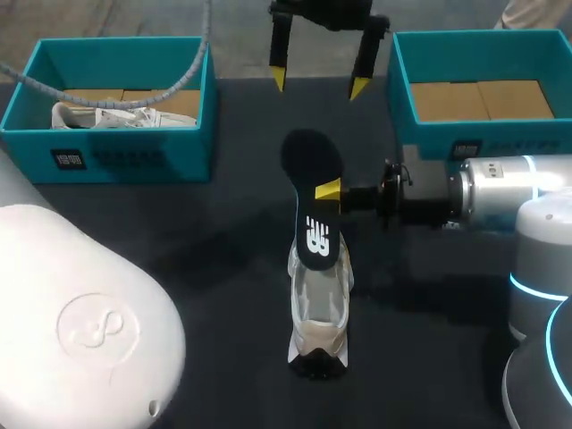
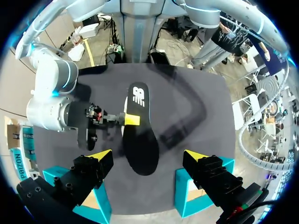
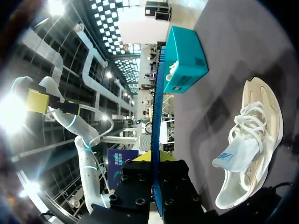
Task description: Take the shoe out of the shoebox, open the shoe tongue, remove and reinsert the insole, then place the shoe into the shoebox
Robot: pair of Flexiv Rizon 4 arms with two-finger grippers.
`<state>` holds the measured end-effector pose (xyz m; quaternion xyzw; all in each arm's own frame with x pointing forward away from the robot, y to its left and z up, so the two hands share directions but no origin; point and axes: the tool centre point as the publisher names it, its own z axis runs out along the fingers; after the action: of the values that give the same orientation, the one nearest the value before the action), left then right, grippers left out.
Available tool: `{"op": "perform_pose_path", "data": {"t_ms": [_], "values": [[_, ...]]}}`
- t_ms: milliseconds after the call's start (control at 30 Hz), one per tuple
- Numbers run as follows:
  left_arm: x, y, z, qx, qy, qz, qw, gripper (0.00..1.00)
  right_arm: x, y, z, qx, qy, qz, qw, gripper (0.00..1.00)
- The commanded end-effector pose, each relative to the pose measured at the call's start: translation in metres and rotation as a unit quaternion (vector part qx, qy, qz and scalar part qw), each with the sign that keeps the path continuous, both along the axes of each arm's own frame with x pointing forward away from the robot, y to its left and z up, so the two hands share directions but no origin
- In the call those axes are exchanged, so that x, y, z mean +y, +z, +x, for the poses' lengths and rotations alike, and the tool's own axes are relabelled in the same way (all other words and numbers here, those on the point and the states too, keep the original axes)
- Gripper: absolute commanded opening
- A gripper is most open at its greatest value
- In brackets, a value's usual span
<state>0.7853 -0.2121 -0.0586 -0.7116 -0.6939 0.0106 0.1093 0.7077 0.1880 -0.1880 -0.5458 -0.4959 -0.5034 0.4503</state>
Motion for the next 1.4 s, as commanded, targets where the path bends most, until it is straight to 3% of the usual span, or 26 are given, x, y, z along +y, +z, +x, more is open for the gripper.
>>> {"op": "perform_pose_path", "data": {"t_ms": [33,233,367,633,800,1400], "values": [[0.029,-0.004,-0.009,-0.017,0.023,-0.103,0.994,1.00,0.002,-0.001,-0.001,0.000,-0.001,-0.001,1.000,0.00],[0.054,-0.010,-0.012,-0.048,0.057,-0.188,0.979,1.00,0.002,-0.001,-0.001,0.000,-0.001,-0.001,1.000,0.00],[0.066,-0.012,-0.015,-0.071,0.065,-0.276,0.956,1.00,0.002,-0.001,-0.001,0.000,-0.001,-0.001,1.000,0.00],[0.087,-0.004,-0.024,-0.105,0.087,-0.465,0.875,1.00,0.002,-0.001,-0.001,0.000,-0.001,-0.001,1.000,0.00],[0.100,-0.004,-0.031,-0.105,0.091,-0.576,0.806,1.00,0.002,-0.001,-0.001,0.000,-0.001,-0.001,1.000,0.00],[0.097,-0.033,-0.034,-0.061,0.078,-0.734,0.672,1.00,0.002,-0.001,-0.001,0.000,-0.001,-0.001,1.000,0.00]]}}
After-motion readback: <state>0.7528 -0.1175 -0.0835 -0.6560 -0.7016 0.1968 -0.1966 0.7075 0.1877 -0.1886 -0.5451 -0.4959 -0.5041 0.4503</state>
